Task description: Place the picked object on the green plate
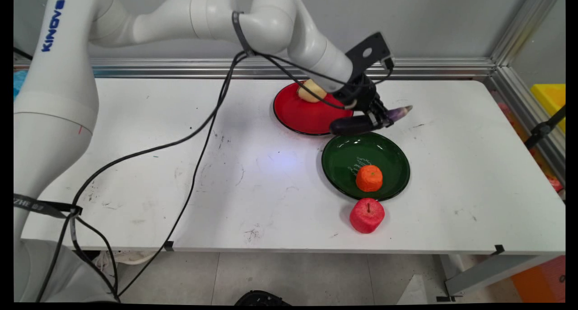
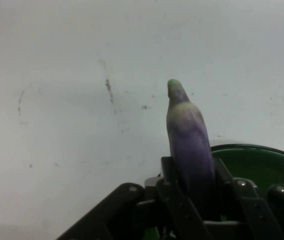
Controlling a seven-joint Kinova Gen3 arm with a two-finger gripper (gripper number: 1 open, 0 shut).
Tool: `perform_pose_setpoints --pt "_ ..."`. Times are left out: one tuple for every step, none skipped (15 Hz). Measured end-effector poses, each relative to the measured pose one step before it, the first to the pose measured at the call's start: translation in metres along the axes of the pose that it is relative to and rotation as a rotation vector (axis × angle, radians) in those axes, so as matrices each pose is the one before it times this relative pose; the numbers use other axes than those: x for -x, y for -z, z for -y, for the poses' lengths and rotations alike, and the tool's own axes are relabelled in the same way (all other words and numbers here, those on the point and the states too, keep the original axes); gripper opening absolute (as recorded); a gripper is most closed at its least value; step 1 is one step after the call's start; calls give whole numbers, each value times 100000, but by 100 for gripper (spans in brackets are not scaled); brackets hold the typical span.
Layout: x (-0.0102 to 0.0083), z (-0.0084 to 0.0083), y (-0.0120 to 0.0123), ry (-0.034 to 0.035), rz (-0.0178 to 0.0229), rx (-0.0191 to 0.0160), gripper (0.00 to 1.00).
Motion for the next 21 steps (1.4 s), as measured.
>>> perform_pose_setpoints --pt "245 -235 -392 39 68 -76 0" --pt "174 -193 -334 -40 50 -36 0" --pt "170 -172 -318 -5 13 -49 0" --pt "128 -123 -238 5 7 -54 0" --pt "207 -219 -418 -32 -47 34 0" --pt "205 -200 -369 7 -93 39 0" --pt "164 -167 -313 -19 -48 75 0" --pt "165 -201 -362 -33 -93 157 0" --pt "149 -160 -274 24 -88 139 0" --pt "89 -111 -186 35 -85 152 0" --pt "138 -176 -312 109 -154 257 0" --pt "102 -138 -247 110 -171 228 0" --pt "135 -118 -263 136 -147 166 0" --pt "129 -99 -241 144 -165 153 0" --pt "108 -81 -180 141 -128 146 0" --pt "80 -51 -144 61 -137 143 0" --pt "81 -47 -135 69 -103 140 0" --pt "92 -35 -168 23 -183 149 0" --pt "91 -18 -153 -12 -113 113 0" --pt "82 -11 -103 -5 -121 85 0" --pt "45 -10 -59 -24 -70 60 100"
